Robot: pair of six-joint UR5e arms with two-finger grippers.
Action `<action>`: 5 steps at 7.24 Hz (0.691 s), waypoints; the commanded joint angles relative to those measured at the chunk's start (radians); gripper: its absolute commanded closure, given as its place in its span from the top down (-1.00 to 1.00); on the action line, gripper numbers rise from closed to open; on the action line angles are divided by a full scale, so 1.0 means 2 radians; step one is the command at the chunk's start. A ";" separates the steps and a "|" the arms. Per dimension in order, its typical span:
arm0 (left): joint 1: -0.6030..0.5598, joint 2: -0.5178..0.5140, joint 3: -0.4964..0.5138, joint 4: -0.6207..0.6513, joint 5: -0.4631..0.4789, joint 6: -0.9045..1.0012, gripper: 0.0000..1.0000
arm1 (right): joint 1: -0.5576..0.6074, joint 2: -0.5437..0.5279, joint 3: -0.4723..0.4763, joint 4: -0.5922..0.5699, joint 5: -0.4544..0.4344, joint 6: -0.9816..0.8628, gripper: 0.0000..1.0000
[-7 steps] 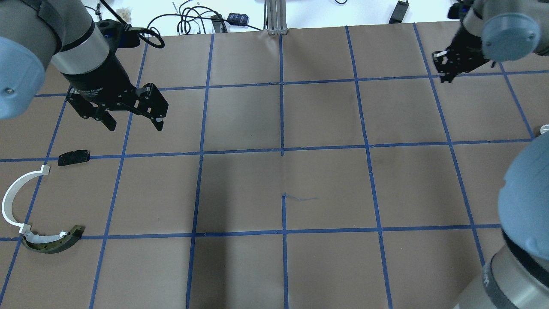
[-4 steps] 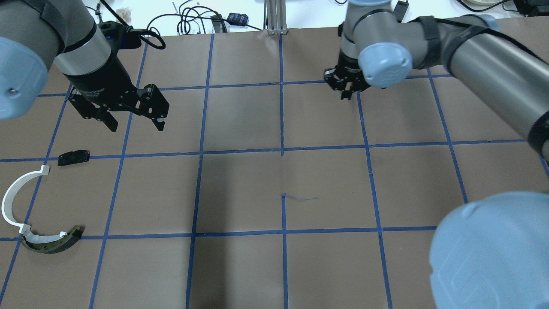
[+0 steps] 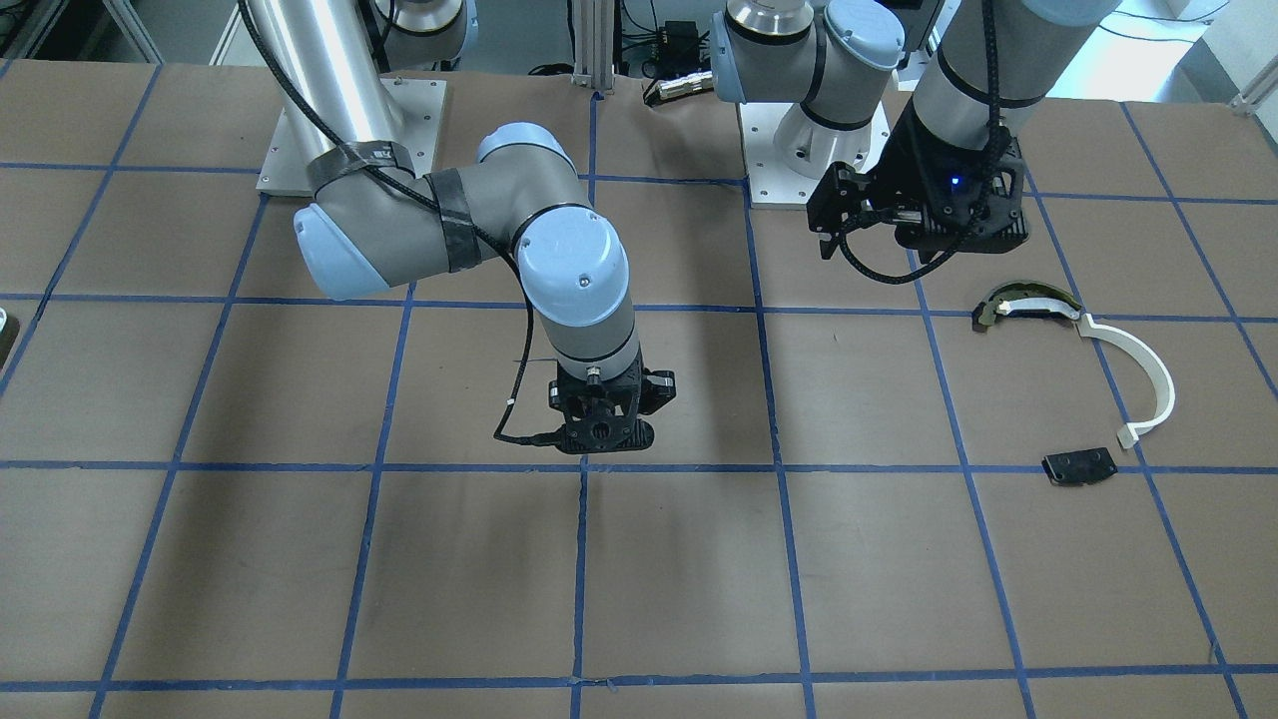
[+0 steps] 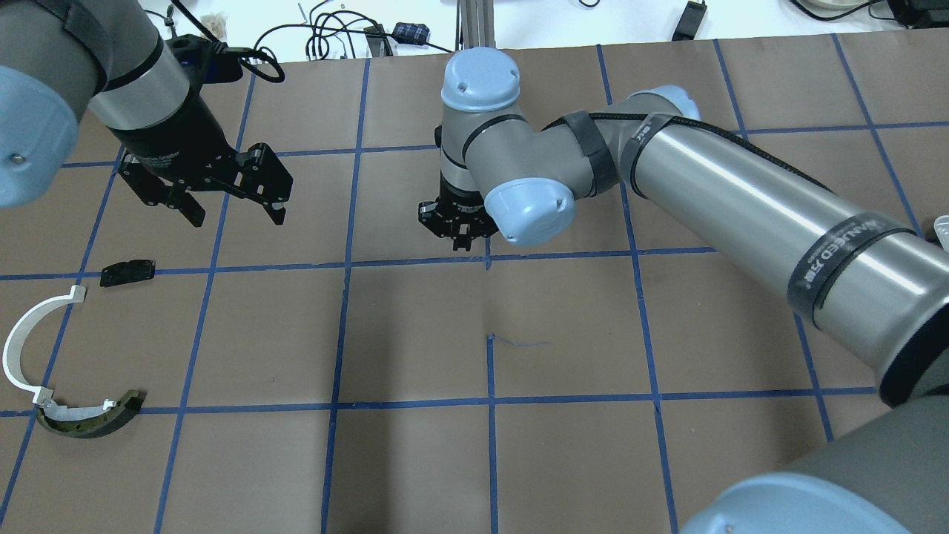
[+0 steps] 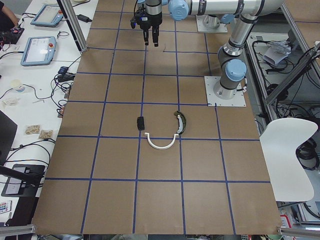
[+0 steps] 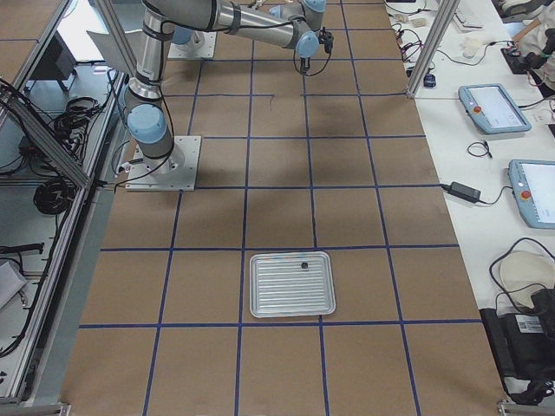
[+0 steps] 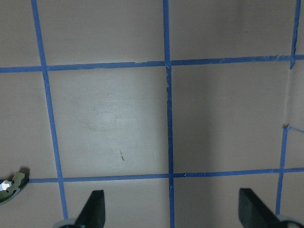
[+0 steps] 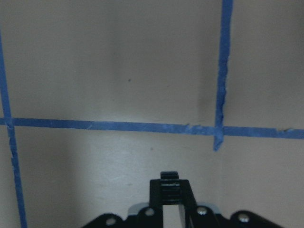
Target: Place bearing gear from tray to pile
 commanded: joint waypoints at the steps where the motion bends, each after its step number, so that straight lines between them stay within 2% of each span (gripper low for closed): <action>1: 0.003 -0.005 -0.001 0.000 0.002 0.000 1.00 | 0.003 0.002 0.051 -0.072 0.026 0.000 -0.42; 2: 0.008 -0.013 -0.004 0.000 0.002 -0.002 1.00 | -0.005 -0.005 0.048 -0.072 0.020 -0.002 0.86; 3: 0.011 -0.018 -0.002 0.007 0.001 -0.009 1.00 | -0.040 -0.022 0.043 -0.069 0.006 -0.049 1.00; 4: 0.014 -0.019 -0.002 0.010 0.002 -0.007 1.00 | -0.105 -0.048 0.039 -0.049 0.011 -0.098 1.00; 5: 0.014 -0.024 -0.003 0.016 0.001 -0.003 1.00 | -0.177 -0.079 0.039 0.005 0.005 -0.211 1.00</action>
